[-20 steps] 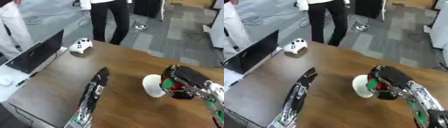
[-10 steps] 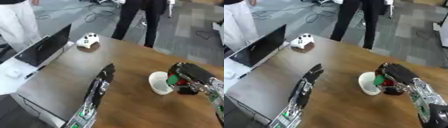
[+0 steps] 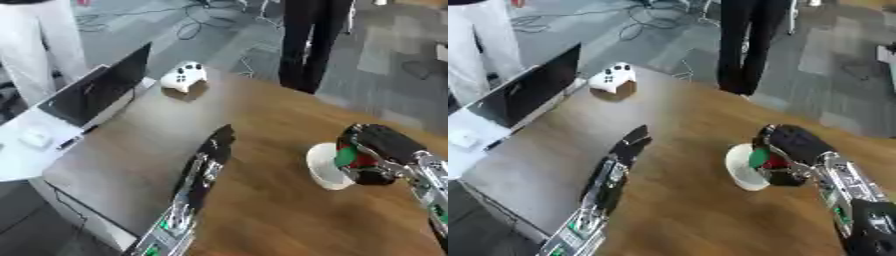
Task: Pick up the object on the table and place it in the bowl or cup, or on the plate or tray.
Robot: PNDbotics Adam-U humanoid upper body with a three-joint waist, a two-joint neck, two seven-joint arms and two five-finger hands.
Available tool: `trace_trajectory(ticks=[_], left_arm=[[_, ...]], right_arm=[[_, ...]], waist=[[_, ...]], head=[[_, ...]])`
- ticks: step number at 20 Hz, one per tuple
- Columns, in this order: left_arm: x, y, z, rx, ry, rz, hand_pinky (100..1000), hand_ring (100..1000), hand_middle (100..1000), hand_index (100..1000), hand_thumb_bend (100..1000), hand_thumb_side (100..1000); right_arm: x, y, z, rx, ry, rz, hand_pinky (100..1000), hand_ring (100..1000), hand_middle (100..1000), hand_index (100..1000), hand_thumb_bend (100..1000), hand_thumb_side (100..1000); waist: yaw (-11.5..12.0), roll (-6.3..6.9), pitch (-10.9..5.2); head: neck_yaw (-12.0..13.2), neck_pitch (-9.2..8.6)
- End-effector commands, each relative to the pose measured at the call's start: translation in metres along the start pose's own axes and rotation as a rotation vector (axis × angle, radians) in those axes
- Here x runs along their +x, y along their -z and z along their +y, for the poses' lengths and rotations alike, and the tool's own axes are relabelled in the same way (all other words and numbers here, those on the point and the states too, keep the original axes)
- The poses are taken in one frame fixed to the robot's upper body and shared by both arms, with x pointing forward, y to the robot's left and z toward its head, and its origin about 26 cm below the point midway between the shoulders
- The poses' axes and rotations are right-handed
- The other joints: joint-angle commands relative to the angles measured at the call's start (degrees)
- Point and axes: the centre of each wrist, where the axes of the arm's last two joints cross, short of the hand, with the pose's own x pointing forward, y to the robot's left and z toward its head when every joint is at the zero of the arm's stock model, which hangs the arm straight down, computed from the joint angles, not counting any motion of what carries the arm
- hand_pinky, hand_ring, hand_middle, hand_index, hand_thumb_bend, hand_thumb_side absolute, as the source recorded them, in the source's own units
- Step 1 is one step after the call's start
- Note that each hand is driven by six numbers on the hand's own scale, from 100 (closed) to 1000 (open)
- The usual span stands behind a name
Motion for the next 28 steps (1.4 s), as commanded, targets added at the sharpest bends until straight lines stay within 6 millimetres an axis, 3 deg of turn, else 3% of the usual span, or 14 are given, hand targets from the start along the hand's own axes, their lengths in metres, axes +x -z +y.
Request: trace_trajectory(ticks=[1, 8, 9, 10, 24, 26, 28], left_arm=[[0.01, 0.007, -0.002, -0.019, -0.003, -0.043, 1000, 914, 938, 884, 588, 877], [0.01, 0.008, -0.004, -0.027, -0.01, -0.045, 1000, 913, 937, 883, 588, 878], [0.01, 0.008, -0.004, -0.028, -0.011, -0.046, 1000, 913, 936, 883, 597, 869], [0.01, 0.008, -0.005, -0.029, -0.012, -0.047, 1000, 913, 936, 882, 589, 877], [0.011, 0.01, -0.008, -0.042, -0.02, -0.052, 1000, 911, 935, 880, 588, 878], [0.011, 0.01, -0.008, -0.045, -0.02, -0.053, 1000, 911, 935, 880, 588, 878], [0.012, 0.01, -0.009, -0.047, -0.021, -0.054, 1000, 911, 935, 880, 588, 878]], right_arm=[[-0.003, 0.005, -0.02, -0.035, -0.039, 0.006, 308, 287, 217, 366, 174, 100], [-0.001, 0.009, -0.023, -0.032, -0.056, 0.014, 302, 276, 213, 367, 175, 100], [-0.001, 0.01, -0.023, -0.032, -0.059, 0.017, 302, 276, 213, 367, 220, 100], [-0.001, 0.01, -0.024, -0.031, -0.061, 0.02, 301, 274, 214, 367, 175, 100], [-0.007, 0.012, -0.033, -0.025, -0.102, 0.048, 326, 288, 244, 391, 178, 100], [-0.007, 0.012, -0.034, -0.023, -0.106, 0.052, 346, 320, 263, 404, 183, 100], [-0.007, 0.013, -0.034, -0.02, -0.108, 0.052, 430, 432, 389, 508, 247, 142]], waist=[[0.18, 0.2, -0.53], [0.82, 0.06, -0.39], [0.94, 0.02, -0.35], [1.04, -0.01, -0.31], [2.23, -0.31, 0.47], [2.33, -0.31, 0.6], [2.44, -0.29, 0.71]], head=[[-0.59, -0.6], [-0.94, -0.83], [-1.0, -0.94], [-1.05, -1.05], [-1.52, -3.15], [-1.62, -3.33], [-1.71, -3.48]])
